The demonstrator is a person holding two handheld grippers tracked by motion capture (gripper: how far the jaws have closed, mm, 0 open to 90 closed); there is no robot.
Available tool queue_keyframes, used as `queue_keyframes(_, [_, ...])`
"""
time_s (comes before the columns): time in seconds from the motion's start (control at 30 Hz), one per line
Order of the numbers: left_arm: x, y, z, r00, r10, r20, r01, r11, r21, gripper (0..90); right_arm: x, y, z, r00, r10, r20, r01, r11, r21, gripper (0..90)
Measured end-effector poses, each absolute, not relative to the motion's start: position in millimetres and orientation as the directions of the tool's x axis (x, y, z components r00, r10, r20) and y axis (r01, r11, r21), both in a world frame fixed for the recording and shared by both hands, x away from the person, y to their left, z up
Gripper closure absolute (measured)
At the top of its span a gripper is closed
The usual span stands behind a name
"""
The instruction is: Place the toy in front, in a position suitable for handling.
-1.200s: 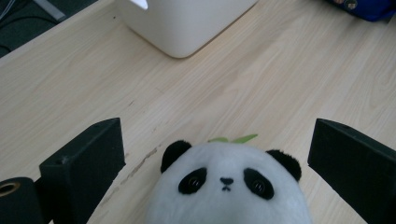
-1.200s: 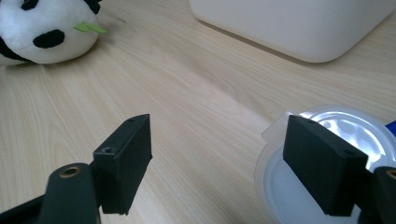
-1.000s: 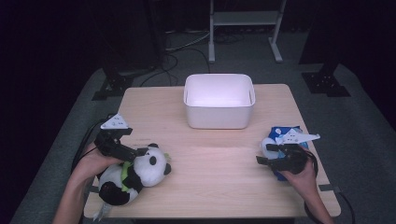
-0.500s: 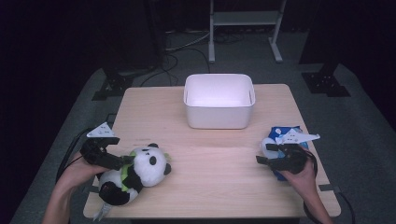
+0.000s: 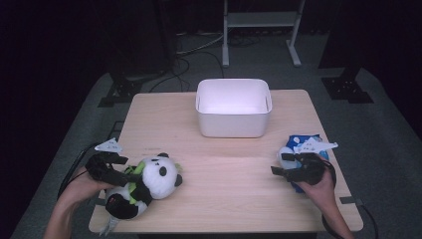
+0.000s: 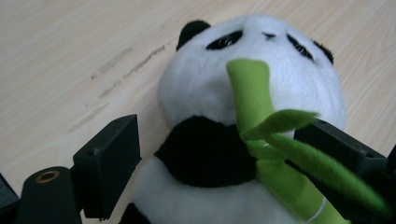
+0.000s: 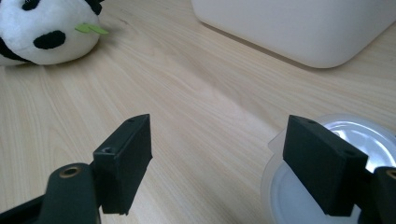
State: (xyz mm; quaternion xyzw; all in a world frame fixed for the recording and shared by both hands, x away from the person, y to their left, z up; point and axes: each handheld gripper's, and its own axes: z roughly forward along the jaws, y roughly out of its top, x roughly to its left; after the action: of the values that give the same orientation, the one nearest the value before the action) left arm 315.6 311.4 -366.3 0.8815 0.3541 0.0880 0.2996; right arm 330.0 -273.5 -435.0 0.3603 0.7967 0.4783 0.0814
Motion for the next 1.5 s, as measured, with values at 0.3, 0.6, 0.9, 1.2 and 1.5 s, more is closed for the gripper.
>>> queue_keyframes(0.3, [317.9,306.8,-372.6,0.735,0.672,-0.092,0.595,-0.575,0.562,28.7,331.4,-268.4,-435.8,-0.738,0.641,0.213,0.496,0.3,0.815,22.6])
queue_keyframes(0.6, [322.3,310.5,-373.4,0.728,0.678,-0.105,0.606,-0.563,0.562,42.7,331.5,-271.3,-436.2,-0.737,0.642,0.212,0.497,0.3,0.814,22.7])
queue_keyframes(0.9, [321.1,310.6,-369.4,0.736,0.673,-0.067,0.578,-0.574,0.58,56.6,332.7,-272.6,-436.4,-0.737,0.64,0.217,0.498,0.296,0.815,22.8])
queue_keyframes(1.2, [323.3,297.3,-358.3,0.766,0.643,-0.019,0.537,-0.622,0.569,57.9,332.1,-274.0,-435.6,-0.734,0.644,0.215,0.496,0.292,0.818,22.9])
queue_keyframes(1.5, [327.8,277.5,-343.9,0.791,0.612,-0.01,0.498,-0.634,0.591,58.3,332.5,-275.0,-435.9,-0.733,0.647,0.21,0.495,0.295,0.817,22.8])
